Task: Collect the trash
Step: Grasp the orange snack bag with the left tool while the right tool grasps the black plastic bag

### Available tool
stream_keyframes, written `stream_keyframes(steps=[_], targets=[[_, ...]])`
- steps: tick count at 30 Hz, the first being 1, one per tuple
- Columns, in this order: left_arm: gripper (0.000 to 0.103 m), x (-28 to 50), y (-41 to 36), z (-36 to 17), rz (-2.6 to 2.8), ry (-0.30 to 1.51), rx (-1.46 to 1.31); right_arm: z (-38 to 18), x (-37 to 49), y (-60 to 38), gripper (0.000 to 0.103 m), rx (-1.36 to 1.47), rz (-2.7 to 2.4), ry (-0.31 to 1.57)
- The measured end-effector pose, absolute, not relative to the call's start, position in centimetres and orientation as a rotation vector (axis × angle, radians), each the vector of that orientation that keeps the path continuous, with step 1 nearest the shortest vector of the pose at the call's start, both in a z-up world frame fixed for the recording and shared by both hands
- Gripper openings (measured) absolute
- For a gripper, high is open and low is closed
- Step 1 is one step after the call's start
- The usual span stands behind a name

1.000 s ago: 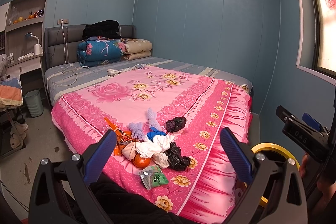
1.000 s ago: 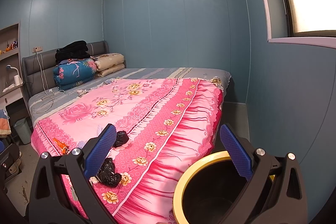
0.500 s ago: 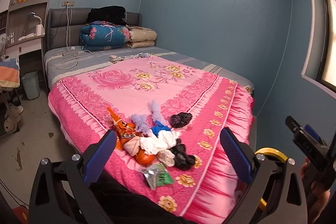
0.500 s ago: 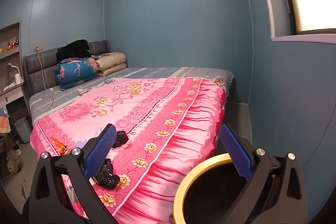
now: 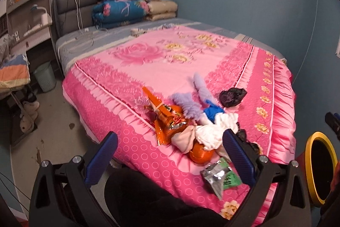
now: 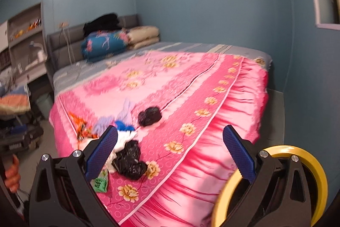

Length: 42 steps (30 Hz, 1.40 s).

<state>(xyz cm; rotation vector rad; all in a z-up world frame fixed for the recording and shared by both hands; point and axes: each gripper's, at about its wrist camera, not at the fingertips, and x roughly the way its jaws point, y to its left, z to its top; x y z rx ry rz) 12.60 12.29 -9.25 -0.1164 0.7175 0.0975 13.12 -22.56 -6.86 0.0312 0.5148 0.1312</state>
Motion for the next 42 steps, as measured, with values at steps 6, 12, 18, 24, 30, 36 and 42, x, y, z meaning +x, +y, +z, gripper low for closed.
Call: stream_keyframes(steps=[6, 12, 18, 24, 30, 36, 42], targets=[[0.095, 17.6, 16.1, -11.6, 0.101, 0.783, -0.184, -10.7, 16.1, -19.1, 0.095, -0.025, 0.207, 0.631], [0.095, 22.1, 18.3, -13.2, 0.128, 0.825, -0.234, -15.5, 19.3, -16.1, 0.095, -0.076, 0.291, 0.786], [0.095, 25.6, 19.6, -15.2, 0.142, 0.862, -0.266, -18.5, 21.3, -14.9, 0.095, -0.092, 0.300, 0.883], [0.095, 28.0, 20.9, -17.3, 0.174, 0.898, -0.313, -20.1, 22.5, -14.3, 0.095, -0.097, 0.334, 0.940], [0.095, 29.0, 20.4, -19.2, 0.155, 0.913, -0.333, -21.3, 23.1, -13.5, 0.095, -0.112, 0.350, 0.968], [0.089, 29.6, 19.5, -20.4, 0.115, 0.925, -0.354, -21.9, 23.8, -13.0, 0.083, -0.120, 0.348, 0.986], [0.051, 29.5, 18.2, -21.5, 0.052, 0.942, -0.366, -22.3, 24.0, -13.1, 0.067, -0.103, 0.359, 1.002]])
